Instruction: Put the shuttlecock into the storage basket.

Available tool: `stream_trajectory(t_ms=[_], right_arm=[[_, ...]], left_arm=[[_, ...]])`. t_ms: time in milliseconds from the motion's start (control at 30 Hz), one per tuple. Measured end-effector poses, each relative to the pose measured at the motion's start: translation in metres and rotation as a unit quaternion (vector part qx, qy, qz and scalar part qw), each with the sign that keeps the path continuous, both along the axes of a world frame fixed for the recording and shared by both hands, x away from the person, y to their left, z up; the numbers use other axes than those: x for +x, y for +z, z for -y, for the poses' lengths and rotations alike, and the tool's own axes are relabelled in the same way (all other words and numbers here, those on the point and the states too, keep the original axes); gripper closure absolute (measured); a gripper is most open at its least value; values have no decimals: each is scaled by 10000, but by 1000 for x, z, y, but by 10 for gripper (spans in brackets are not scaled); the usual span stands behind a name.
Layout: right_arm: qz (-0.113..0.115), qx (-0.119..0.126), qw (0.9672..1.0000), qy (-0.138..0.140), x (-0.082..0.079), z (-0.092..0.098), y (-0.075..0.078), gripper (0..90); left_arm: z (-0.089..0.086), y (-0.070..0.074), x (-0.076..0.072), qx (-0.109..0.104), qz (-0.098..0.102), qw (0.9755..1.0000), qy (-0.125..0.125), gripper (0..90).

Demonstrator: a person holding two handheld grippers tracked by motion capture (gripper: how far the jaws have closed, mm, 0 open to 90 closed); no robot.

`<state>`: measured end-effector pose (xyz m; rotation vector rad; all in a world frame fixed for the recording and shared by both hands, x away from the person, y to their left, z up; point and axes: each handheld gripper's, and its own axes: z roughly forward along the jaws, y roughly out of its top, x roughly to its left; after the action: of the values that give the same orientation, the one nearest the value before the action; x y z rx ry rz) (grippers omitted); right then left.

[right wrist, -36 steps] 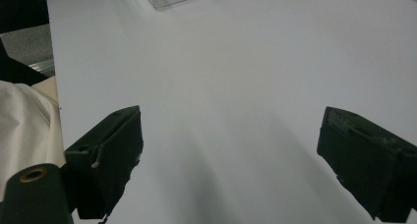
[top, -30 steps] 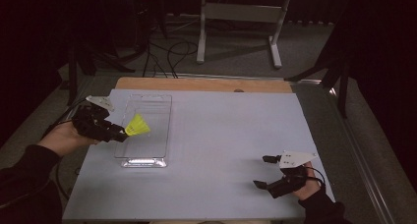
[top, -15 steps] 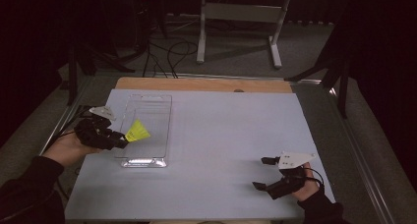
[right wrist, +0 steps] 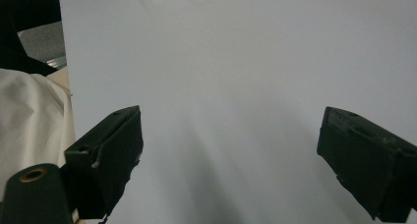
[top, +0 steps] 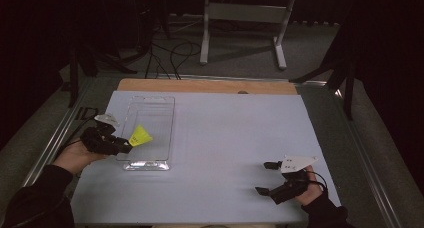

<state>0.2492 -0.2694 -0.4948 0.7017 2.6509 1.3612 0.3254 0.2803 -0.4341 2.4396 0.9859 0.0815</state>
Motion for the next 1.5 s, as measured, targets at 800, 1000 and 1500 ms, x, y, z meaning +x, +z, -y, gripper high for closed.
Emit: stream_trajectory(t_ms=[800,1000,1500], right_arm=[[-91,38,9999,73,2,0,-2,102],[-116,51,9999,51,2,1,-1,102],[-98,65,9999,5,2,2,-1,102]], left_arm=[[2,-5,8,207,-449,9984,273,529],[6,2,6,147,-256,9995,143,368],[21,12,5,-204,-186,9996,-73,47]])
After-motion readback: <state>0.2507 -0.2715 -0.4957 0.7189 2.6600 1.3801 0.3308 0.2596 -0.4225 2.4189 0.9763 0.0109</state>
